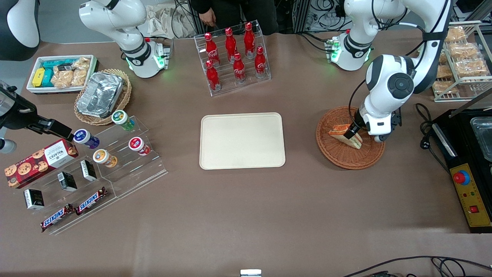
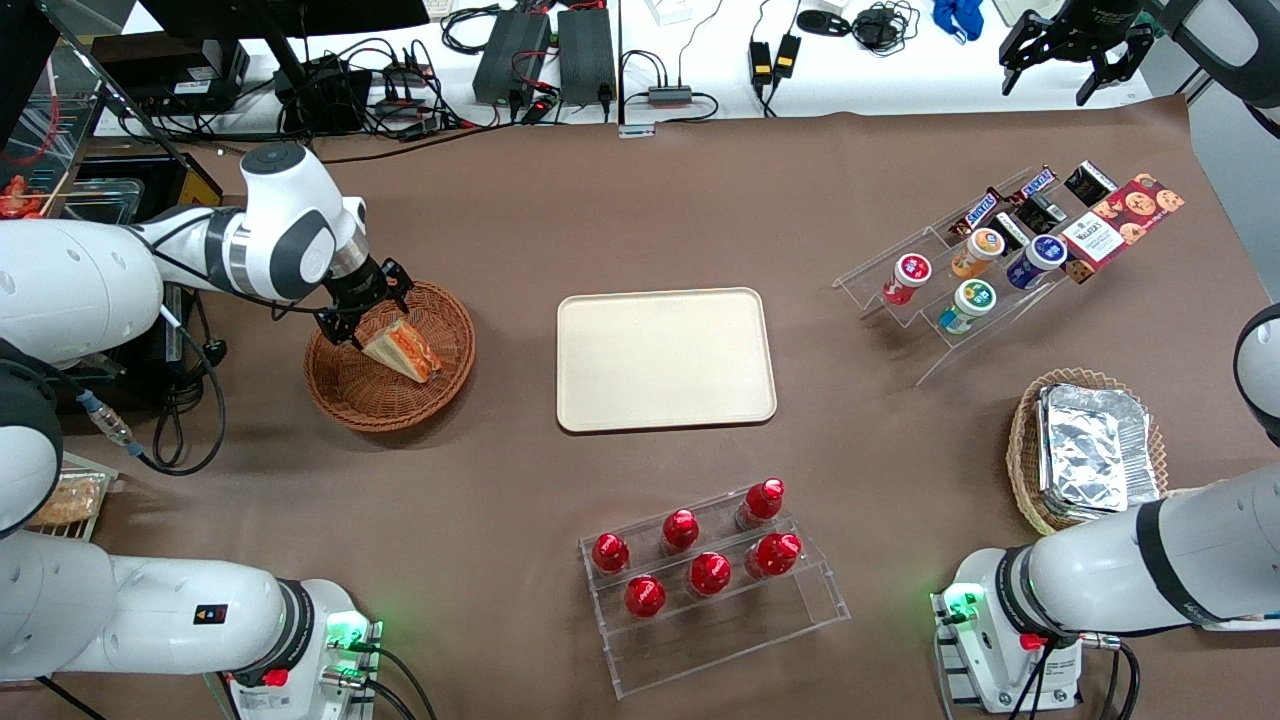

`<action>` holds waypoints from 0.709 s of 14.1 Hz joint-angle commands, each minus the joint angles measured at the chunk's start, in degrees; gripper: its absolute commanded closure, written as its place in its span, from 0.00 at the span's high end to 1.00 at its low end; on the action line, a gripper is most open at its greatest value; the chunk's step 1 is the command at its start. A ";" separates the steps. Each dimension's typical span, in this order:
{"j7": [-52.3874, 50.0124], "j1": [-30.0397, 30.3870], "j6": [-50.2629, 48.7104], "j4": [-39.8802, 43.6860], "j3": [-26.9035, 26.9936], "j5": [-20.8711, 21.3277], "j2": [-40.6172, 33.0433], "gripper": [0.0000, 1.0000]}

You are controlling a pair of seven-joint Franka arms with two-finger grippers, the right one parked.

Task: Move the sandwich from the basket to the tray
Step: 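Lower the open left gripper over the sandwich in the basket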

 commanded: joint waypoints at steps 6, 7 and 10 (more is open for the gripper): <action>-1.59 -0.19 4.84 -0.81 0.03 -0.05 2.46 1.00; -1.86 -0.19 6.06 -0.90 0.03 -0.05 3.43 1.00; -2.47 -0.54 7.47 -0.81 0.03 0.47 5.45 1.00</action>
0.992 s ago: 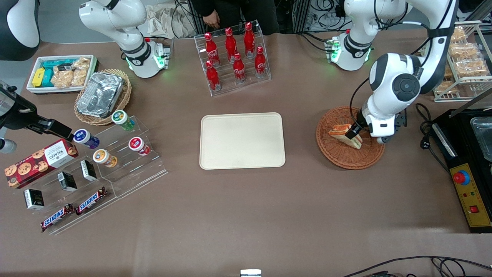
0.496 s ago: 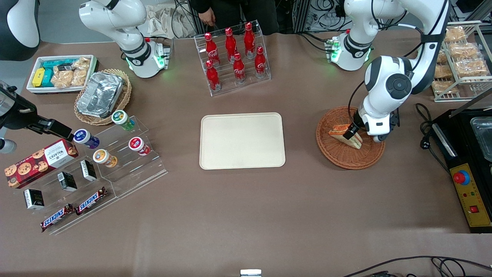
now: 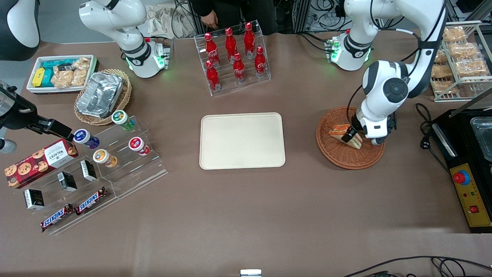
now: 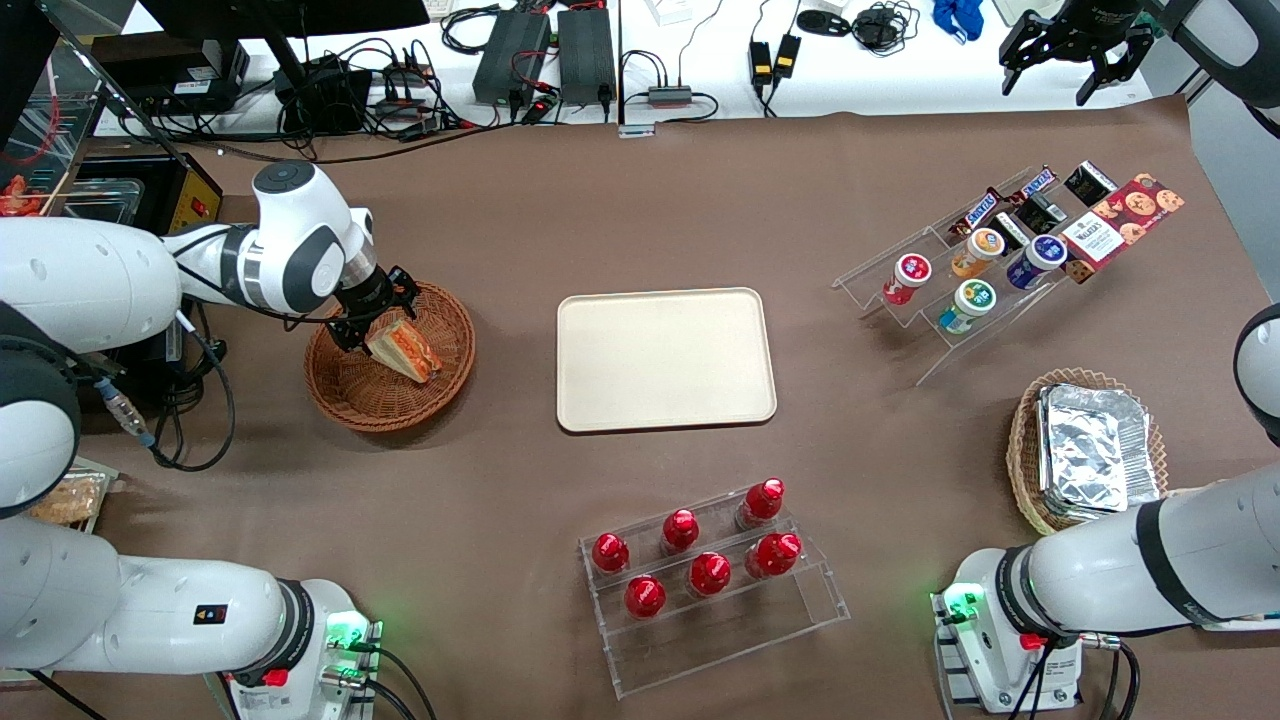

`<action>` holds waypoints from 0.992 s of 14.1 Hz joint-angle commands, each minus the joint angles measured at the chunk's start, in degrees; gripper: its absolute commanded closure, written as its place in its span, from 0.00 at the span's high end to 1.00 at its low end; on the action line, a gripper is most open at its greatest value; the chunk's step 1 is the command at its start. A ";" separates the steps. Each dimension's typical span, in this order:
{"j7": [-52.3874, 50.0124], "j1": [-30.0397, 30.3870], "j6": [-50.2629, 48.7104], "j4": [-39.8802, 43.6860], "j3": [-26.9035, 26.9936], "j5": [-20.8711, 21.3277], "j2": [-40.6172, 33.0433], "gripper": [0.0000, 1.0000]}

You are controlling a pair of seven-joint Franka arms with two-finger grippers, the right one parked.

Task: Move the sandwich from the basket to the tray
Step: 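Close the left gripper on the sandwich and lift it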

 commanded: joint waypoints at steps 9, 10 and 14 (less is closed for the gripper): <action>-0.94 -0.40 3.45 -0.24 0.04 1.09 3.01 0.00; -0.59 -0.40 3.45 -0.15 0.04 1.09 2.49 0.00; 0.20 -0.40 -0.92 1.51 -0.13 1.09 -4.26 0.00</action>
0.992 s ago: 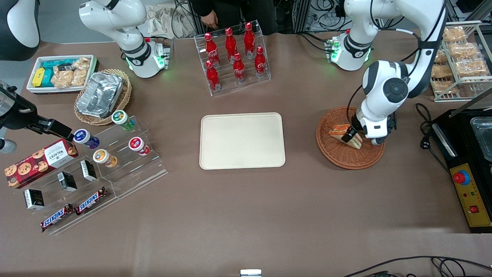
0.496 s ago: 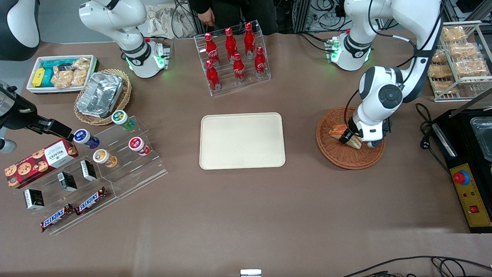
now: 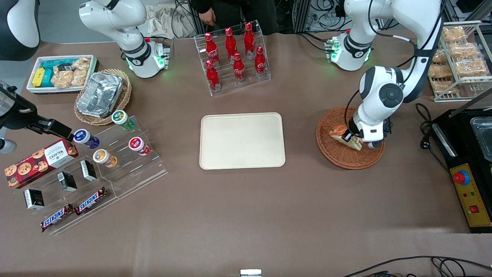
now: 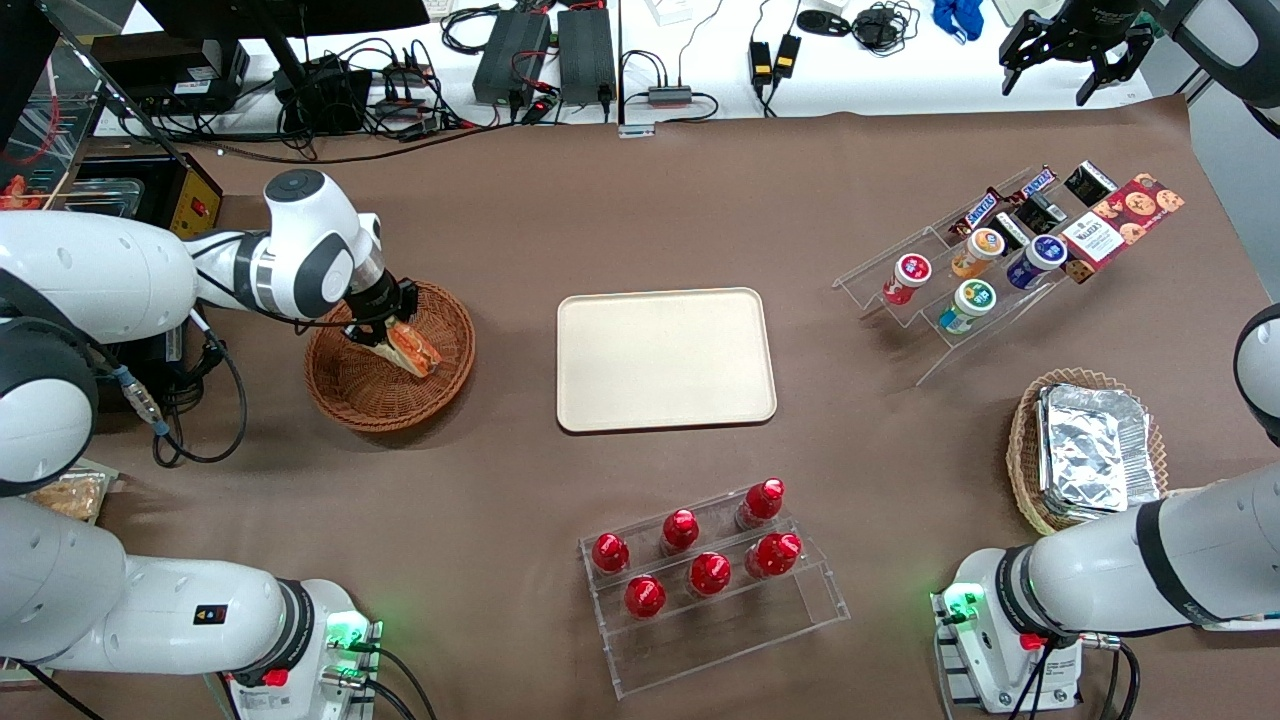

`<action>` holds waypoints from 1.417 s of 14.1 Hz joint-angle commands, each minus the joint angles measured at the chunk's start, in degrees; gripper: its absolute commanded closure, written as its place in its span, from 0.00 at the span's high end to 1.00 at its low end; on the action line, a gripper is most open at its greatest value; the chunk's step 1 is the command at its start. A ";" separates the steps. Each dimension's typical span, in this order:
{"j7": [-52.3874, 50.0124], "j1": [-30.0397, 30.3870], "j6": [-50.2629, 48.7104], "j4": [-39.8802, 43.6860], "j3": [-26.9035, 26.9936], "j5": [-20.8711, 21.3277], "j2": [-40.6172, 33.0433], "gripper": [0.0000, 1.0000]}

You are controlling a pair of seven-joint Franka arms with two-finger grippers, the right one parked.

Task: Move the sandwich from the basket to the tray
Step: 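Close the left gripper on the sandwich and lift it, then carry the held sandwich over the cream tray with the left gripper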

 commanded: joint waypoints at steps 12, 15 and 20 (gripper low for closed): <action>30.93 -1.05 -38.36 24.73 -8.68 -0.26 -10.77 0.00; 31.04 -1.40 -37.22 24.91 -15.18 0.00 -9.54 0.00; 26.92 -8.94 -28.20 26.93 -17.66 -1.67 -3.31 0.00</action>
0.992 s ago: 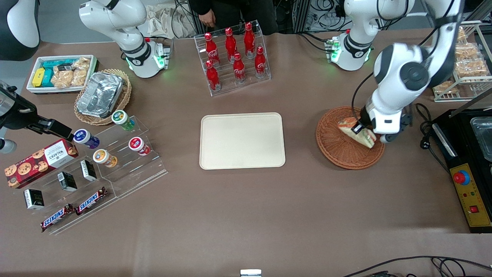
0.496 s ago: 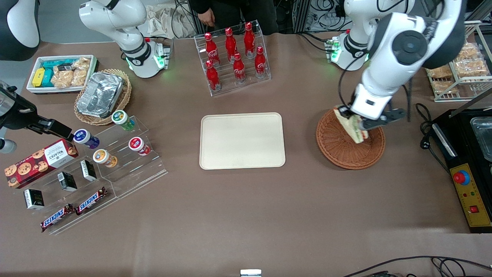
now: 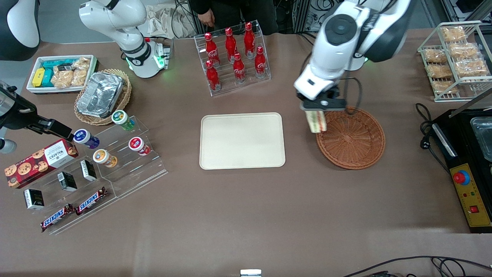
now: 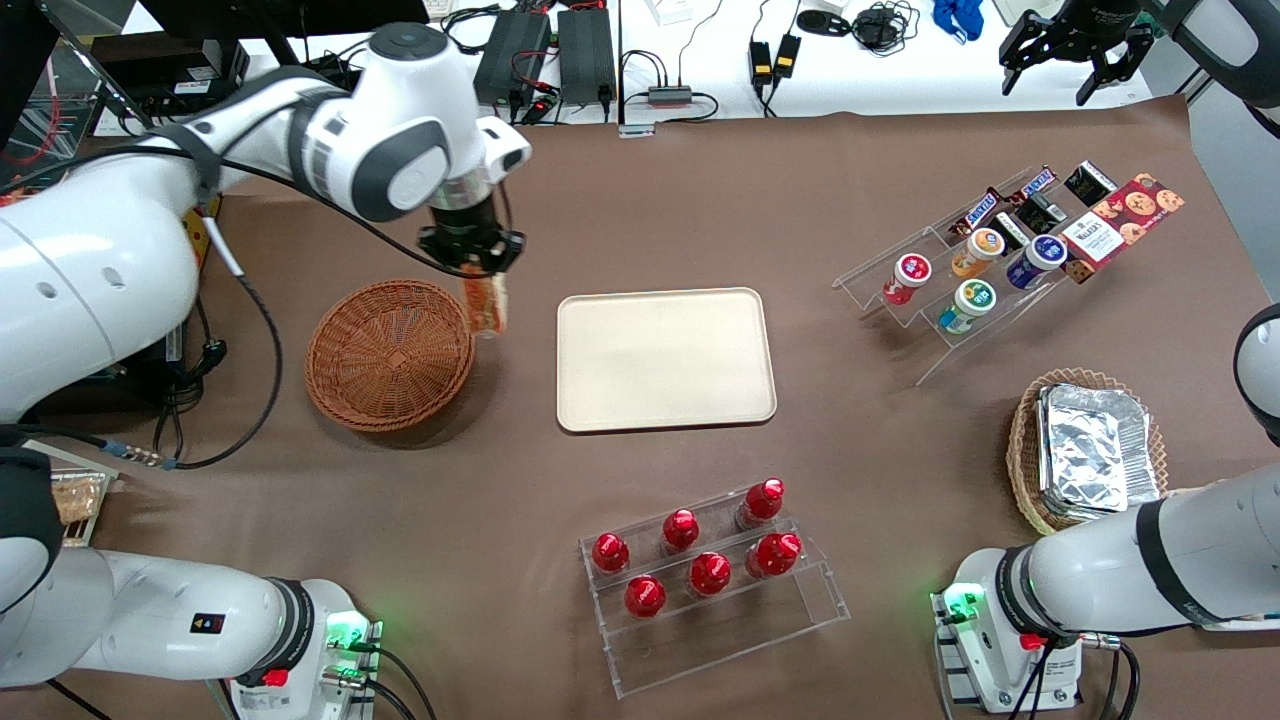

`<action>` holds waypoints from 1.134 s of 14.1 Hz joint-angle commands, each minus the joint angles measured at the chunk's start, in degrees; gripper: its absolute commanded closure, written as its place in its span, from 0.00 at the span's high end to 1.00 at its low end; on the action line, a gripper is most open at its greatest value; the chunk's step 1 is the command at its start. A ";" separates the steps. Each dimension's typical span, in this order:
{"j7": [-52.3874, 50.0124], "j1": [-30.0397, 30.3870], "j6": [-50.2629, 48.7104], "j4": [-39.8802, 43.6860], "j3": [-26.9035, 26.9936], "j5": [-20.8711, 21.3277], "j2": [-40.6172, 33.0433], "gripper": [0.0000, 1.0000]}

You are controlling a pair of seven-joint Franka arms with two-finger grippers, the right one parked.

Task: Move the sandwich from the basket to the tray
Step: 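Carry the held sandwich over the cream tray with the left gripper, then lower the sandwich onto the tray and open the left gripper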

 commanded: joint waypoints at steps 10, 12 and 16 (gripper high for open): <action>-6.70 -10.28 25.99 -1.72 0.76 13.92 22.03 0.00; -6.79 -10.20 28.46 -2.35 1.02 15.77 24.67 0.00; -8.27 -10.89 30.04 -2.35 2.16 16.30 27.67 0.00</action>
